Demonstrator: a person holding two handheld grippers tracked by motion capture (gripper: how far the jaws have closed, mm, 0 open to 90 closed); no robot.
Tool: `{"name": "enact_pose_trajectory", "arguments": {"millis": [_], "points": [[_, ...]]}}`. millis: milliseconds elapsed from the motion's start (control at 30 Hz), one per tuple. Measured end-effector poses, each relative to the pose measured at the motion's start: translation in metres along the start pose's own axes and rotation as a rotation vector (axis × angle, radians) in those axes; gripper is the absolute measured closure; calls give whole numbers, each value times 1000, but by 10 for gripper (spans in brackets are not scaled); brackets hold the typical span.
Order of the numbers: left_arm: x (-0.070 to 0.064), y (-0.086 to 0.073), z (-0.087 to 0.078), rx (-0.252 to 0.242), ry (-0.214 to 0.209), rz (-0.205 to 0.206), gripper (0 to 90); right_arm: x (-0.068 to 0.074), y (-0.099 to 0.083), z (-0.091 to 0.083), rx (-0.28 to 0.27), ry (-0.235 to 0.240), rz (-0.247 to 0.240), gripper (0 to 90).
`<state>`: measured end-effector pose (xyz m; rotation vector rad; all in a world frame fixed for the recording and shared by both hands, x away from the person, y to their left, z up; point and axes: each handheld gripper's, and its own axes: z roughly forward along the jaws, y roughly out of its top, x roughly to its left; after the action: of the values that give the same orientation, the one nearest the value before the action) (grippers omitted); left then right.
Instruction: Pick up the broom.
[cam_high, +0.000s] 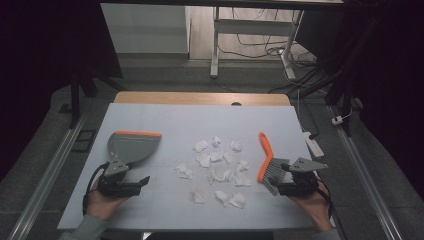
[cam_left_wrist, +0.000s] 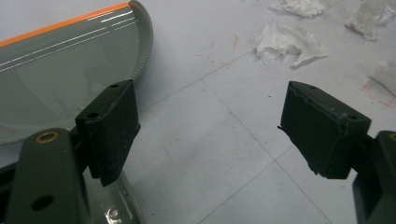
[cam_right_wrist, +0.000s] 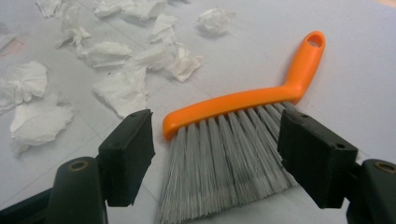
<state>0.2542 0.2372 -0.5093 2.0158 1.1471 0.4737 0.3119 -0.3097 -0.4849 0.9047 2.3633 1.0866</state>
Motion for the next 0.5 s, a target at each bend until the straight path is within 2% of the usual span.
{"name": "enact_pose_trajectory", "arguments": {"millis": [133,300,500], "points": [[0,0,2,2,0,-1,201,2,2,-1,14,6,24,276],[-2,2,3,9,-10,13,202,4,15,4,34,-6,-9,268],[-8,2,5,16,-10,28,202,6,28,0,32,-9,17,269]]}}
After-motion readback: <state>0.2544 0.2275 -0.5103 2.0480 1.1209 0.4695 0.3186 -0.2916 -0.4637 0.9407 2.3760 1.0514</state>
